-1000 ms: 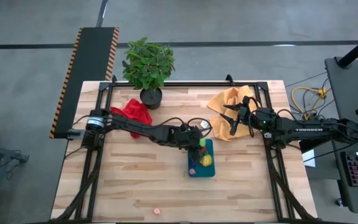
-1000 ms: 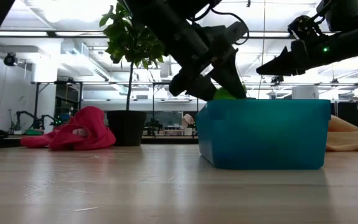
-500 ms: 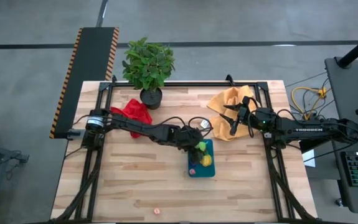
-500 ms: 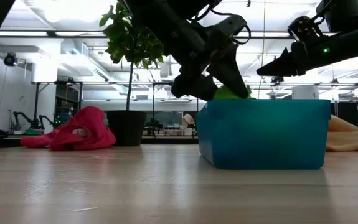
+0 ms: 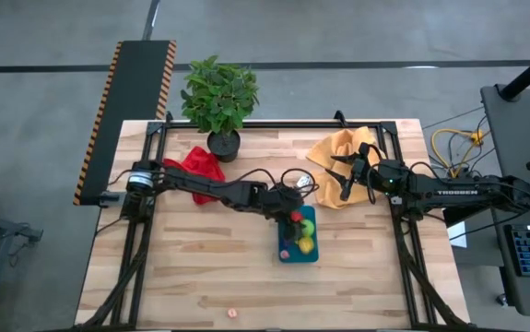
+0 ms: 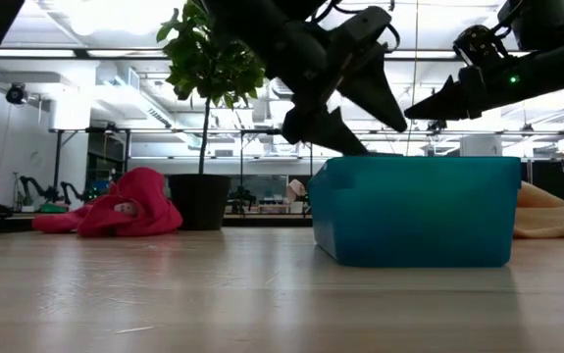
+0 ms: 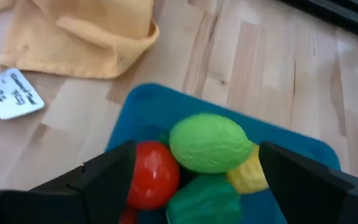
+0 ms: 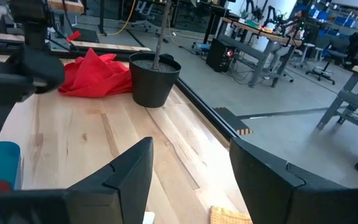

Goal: Pick and placing Produce into tupperware
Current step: Put the pink peach into the blue bin

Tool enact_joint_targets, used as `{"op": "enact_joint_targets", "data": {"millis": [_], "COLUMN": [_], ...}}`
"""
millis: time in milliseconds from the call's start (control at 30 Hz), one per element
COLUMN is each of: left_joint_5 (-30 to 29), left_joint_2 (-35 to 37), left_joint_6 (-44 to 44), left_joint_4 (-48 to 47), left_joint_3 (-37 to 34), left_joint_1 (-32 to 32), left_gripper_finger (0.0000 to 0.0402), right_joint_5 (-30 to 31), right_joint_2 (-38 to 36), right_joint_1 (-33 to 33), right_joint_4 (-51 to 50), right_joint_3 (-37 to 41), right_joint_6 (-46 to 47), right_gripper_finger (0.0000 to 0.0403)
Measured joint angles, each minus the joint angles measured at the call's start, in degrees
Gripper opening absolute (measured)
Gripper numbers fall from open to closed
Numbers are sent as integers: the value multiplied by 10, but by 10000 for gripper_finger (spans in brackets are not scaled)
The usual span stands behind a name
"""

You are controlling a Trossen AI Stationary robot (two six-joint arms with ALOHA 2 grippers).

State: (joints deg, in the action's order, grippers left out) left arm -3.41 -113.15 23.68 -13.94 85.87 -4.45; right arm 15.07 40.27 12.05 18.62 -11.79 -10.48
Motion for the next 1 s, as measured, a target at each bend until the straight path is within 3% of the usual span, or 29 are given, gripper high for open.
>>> {"op": "enact_joint_targets", "data": {"millis": [267,467,633,800,1000], "left_joint_5": [-16,-40,-188,-328,-339], "left_joint_2": [58,109,142,160,180], "left_joint_6": [-30,-80,-221,-258,-155], "left_joint_4": [-1,-17,-17,-39,-111], "left_joint_3": [1,0,-1,-1,-1], "left_joint_1": [-2,-37,-123,-204,-267], "left_gripper_finger": [308,299,299,299,299], "right_joint_5": [0,0,0,0,0], "right_joint_2": [0,0,0,0,0], "right_joint_1": [0,0,0,0,0], "right_joint_4": [0,0,0,0,0], "right_joint_3": [0,0,0,0,0], "right_joint_6": [0,0,0,0,0], "right_gripper_finger": [206,206,206,206,206]}}
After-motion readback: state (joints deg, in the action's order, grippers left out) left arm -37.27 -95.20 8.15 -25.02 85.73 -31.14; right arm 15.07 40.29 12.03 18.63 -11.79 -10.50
